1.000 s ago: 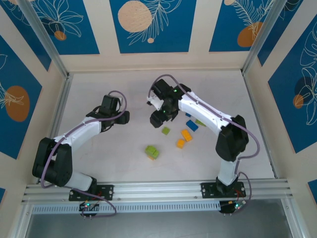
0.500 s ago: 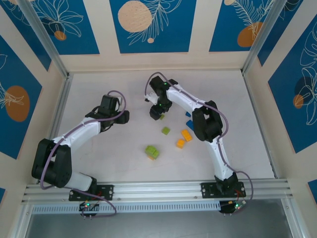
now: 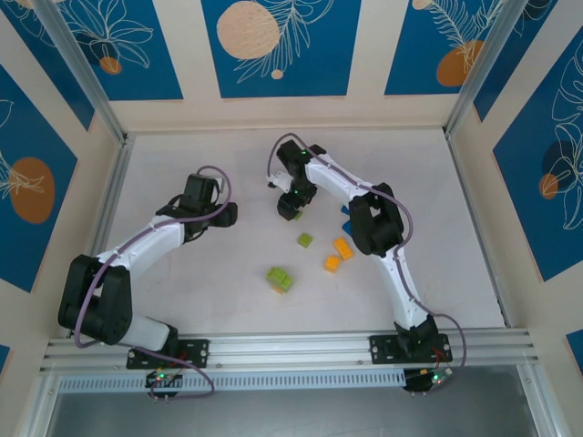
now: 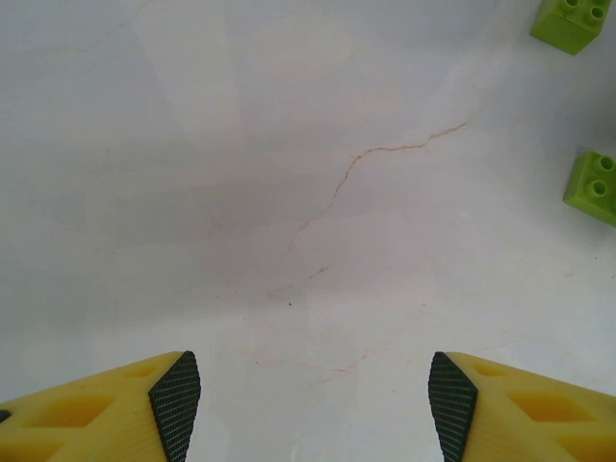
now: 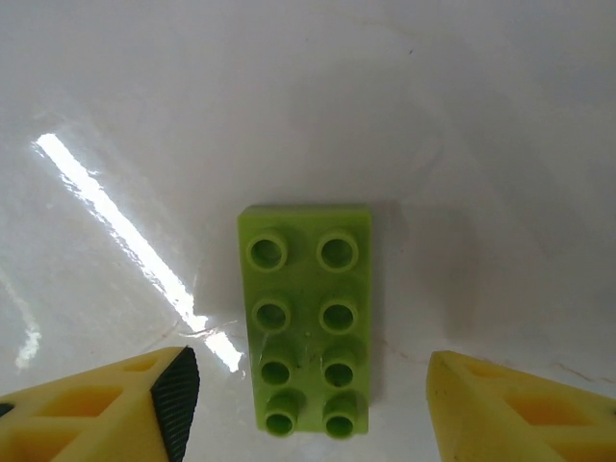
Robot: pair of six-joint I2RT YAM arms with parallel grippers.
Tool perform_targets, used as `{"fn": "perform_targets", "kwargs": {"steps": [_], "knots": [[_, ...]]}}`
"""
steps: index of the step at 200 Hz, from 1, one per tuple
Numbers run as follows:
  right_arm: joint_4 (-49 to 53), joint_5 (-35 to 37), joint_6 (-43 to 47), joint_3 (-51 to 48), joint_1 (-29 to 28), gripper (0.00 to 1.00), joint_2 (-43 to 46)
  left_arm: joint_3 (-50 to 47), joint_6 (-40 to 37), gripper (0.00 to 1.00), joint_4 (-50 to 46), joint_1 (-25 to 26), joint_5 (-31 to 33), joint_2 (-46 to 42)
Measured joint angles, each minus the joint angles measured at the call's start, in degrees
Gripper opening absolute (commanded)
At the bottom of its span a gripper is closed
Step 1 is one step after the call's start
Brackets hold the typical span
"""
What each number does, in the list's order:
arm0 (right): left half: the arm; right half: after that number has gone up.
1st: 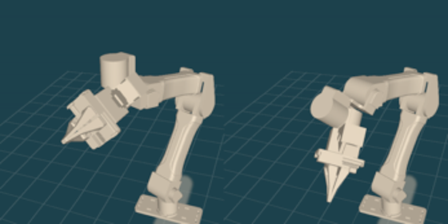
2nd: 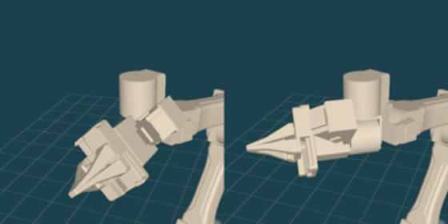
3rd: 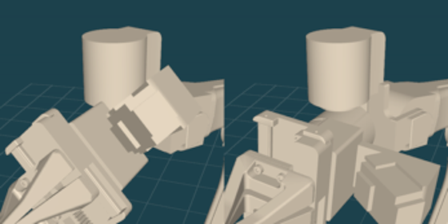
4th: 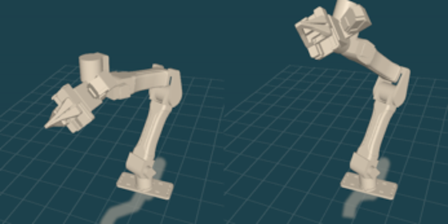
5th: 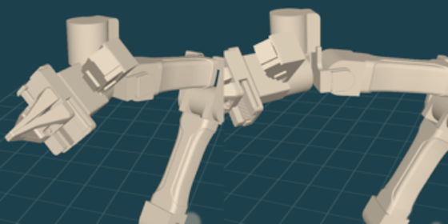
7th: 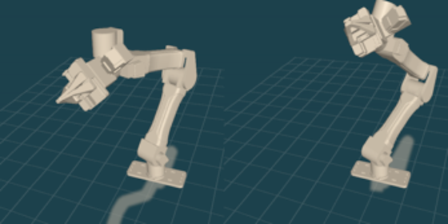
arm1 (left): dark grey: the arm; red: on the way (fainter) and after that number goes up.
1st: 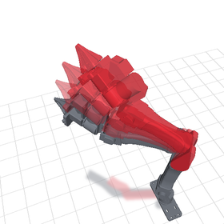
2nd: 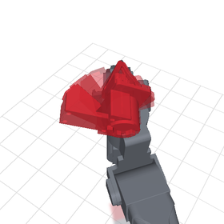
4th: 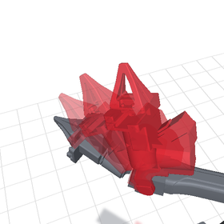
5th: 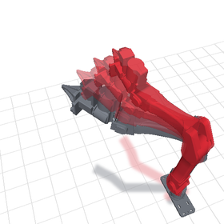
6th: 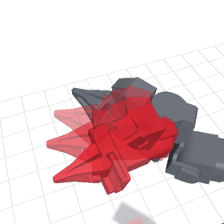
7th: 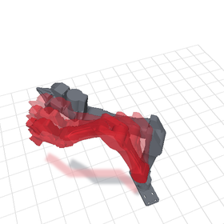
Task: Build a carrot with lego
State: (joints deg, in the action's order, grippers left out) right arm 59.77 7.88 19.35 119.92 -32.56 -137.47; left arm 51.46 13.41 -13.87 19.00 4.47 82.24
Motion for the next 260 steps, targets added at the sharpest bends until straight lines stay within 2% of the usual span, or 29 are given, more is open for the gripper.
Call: {"fn": "perform_targets", "kwargs": {"steps": [27, 66, 99, 177, 213, 260], "knots": [[0.1, 0.0, 0.2, 0.0, -0.1, 0.60, -0.8, 0.0, 0.0, 0.67, 0.2, -0.2, 0.0, 0.0], [0.5, 0.1, 0.5, 0.5, -0.5, 0.47, -1.5, 0.0, 0.0, 0.67, 0.2, -0.3, -0.4, 0.0], [0.5, 1.4, 0.7, 0.6, -1.2, 0.39, -1.7, 0.0, 0.0, 0.67, 0.2, -0.5, -0.6, 0.0], [1.4, 0.1, -3.6, 0.7, -1.2, 0.33, -0.9, 0.0, 0.0, 0.67, 1.0, -0.5, -1.1, 0.0], [3.0, -0.9, -9.3, -3.3, -1.2, 0.34, 6.5, -0.2, 0.0, 0.67, 1.0, -0.5, -1.4, 0.0], [5.3, -4.3, -16.4, -13.5, -3.5, 0.34, 25.6, -0.5, 0.0, 0.67, 1.1, -0.5, -1.5, 0.0]]}}
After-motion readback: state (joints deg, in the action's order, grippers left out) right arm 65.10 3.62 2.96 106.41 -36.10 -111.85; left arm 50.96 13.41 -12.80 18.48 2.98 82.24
